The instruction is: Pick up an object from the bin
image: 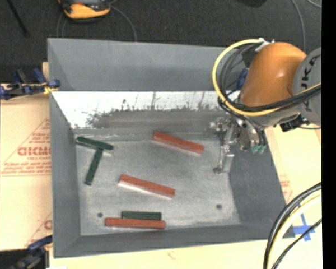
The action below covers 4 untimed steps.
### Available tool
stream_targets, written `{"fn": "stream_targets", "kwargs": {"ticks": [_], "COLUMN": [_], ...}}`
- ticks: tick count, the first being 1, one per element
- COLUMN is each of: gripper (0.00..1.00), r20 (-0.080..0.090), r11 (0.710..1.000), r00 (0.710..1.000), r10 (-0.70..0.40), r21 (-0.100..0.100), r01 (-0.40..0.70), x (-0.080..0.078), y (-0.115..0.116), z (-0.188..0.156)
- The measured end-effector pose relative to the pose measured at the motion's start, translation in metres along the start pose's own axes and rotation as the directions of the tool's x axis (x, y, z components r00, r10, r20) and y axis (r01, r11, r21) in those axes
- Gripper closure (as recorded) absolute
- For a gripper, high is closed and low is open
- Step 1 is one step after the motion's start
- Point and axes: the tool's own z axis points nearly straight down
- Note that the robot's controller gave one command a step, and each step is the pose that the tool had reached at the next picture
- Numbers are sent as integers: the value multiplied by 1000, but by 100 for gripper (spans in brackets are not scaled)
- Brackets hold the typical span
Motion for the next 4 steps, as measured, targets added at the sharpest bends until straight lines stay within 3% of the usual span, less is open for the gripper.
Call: {"fn": "stream_targets", "kwargs": {"ticks": [1, 2, 3, 4], "gripper": [0, 0, 0, 0], "r20": [0, 7, 5, -12], "r11": [1000, 999, 998, 990], "r00": [1000, 999, 998, 990], "r10": [0, -53, -69, -141], "r21": [0, 1, -1, -4], "r01": [0, 53, 69, 141], "x": [0, -30, -35, -44], "y": [0, 38, 49, 38], "z": [0, 50, 65, 46]}}
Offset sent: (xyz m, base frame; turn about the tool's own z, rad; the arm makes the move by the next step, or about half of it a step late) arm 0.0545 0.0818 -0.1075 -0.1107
